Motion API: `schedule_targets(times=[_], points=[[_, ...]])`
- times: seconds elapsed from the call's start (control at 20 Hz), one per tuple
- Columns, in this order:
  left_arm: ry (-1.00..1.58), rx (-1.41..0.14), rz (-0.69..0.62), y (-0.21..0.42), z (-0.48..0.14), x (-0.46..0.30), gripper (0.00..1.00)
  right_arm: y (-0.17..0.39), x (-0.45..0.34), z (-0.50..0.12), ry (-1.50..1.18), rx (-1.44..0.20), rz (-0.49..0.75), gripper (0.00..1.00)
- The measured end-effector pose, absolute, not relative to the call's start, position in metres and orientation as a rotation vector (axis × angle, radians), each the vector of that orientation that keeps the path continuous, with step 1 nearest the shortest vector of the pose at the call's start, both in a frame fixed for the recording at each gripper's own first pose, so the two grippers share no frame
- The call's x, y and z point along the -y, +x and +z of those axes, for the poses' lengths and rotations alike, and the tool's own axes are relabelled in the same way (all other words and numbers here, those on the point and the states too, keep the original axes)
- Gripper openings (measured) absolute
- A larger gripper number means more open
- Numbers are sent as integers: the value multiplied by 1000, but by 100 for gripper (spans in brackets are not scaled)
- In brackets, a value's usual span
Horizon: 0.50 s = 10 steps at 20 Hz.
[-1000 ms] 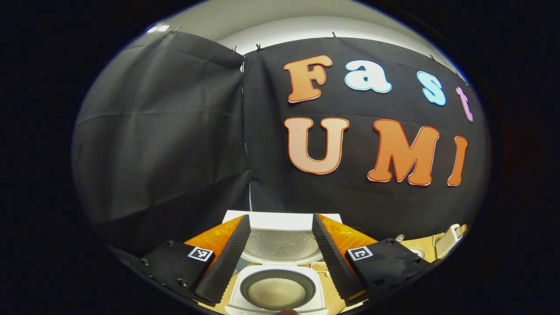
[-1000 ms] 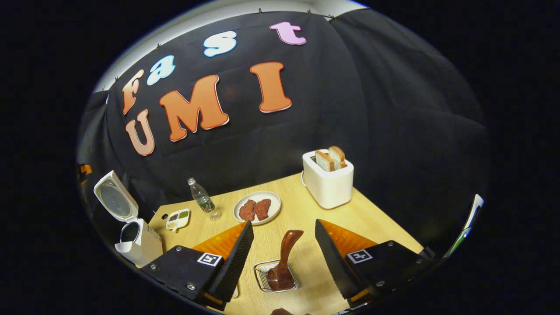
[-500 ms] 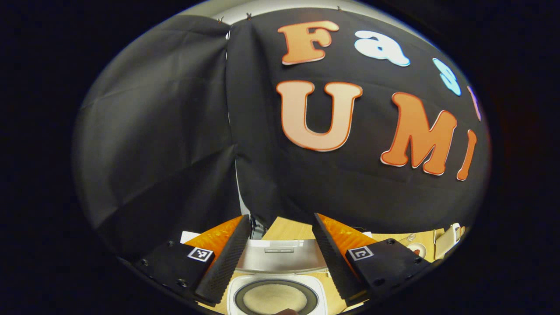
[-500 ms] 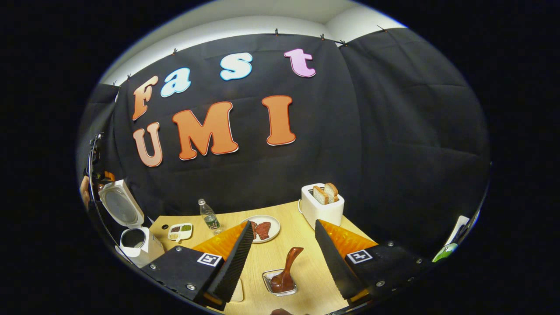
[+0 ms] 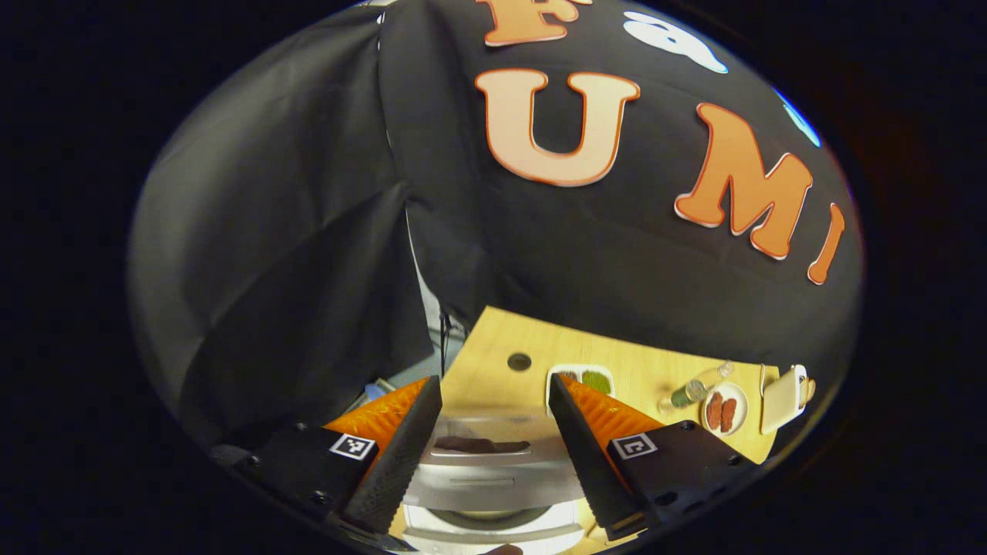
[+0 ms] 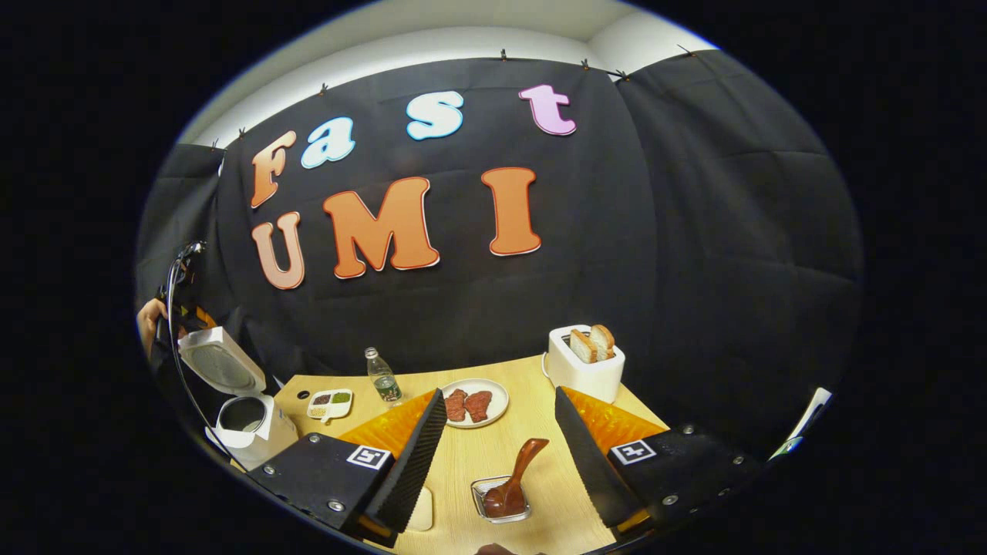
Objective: Close the left gripper, press the button to open the rice cooker; take a wooden spoon from the chopstick holder with the right hand, scoop a spoonful of rice and pour it into the rice cooker, then put the wooden spoon back into the chopstick holder.
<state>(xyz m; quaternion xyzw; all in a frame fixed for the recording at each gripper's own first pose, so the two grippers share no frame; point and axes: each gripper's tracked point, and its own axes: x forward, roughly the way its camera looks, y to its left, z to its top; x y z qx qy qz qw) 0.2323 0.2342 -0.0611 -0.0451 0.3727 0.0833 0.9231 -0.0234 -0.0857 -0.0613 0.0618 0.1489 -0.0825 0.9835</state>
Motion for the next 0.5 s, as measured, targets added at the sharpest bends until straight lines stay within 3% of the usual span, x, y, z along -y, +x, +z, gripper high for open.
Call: schedule_targets(times=[0.5], points=[[-93,-1002,192,141,-150,-219,96,5,65,-80,143,-331,-34,88]])
